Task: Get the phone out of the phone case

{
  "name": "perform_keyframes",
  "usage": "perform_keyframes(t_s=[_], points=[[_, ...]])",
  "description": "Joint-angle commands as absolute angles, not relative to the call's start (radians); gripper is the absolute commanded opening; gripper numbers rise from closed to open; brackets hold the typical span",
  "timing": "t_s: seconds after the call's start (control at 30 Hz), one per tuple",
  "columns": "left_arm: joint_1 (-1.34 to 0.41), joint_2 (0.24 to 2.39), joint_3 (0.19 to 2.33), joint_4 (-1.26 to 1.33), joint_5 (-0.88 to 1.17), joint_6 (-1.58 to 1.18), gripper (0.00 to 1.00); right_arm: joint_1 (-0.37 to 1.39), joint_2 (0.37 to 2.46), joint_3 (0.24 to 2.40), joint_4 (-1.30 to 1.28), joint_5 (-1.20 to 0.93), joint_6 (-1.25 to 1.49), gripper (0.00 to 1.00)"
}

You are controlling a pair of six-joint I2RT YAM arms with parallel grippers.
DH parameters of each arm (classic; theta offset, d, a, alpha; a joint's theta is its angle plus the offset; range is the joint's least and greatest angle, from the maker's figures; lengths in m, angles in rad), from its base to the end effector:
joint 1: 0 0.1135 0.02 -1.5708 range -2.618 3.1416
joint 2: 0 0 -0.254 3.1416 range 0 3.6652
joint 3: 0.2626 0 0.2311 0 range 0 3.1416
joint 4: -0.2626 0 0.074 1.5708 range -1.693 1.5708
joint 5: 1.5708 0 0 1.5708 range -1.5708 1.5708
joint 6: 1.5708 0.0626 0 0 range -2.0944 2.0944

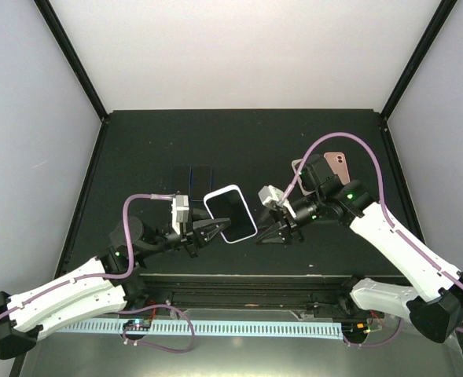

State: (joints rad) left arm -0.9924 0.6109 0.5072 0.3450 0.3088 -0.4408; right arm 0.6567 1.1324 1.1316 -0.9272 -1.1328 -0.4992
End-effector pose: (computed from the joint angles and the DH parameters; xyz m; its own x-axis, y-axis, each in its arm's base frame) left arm 0.0769 -0.1527 0.3277 -0.2910 -0.2977 -0.9092 0.9231 0.1622 -0.3486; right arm 0.1204 0.1644 0.3228 -0.2268 -0.4312 -0.8733 -0.9083 -0.2300 0.3494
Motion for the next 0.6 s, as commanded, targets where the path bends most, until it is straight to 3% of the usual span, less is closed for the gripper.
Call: perform_keyframes(t_s=[0.0,0.1,0.3,0.57], points=[[-0.989,0.604,0.566,0.419,0.356,-0.460,0.02,0.664,1.106,1.175,-0.966,-1.189,-0.555,0.29],[-0.986,0.613,0.572,0.422,0.384,-0.469,0.02,0.666,1.104,1.175,-0.981,-1.185,-0.572,0.20],[-0.970,0.640,0.606,0.409,0.450,-0.519,0.01,0.678,1.096,1.185,-1.036,-1.163,-0.660,0.10],[-0.963,0.717,0.715,0.367,0.647,-0.632,0.01,0.715,1.068,1.222,-1.144,-1.156,-0.861,0.08]])
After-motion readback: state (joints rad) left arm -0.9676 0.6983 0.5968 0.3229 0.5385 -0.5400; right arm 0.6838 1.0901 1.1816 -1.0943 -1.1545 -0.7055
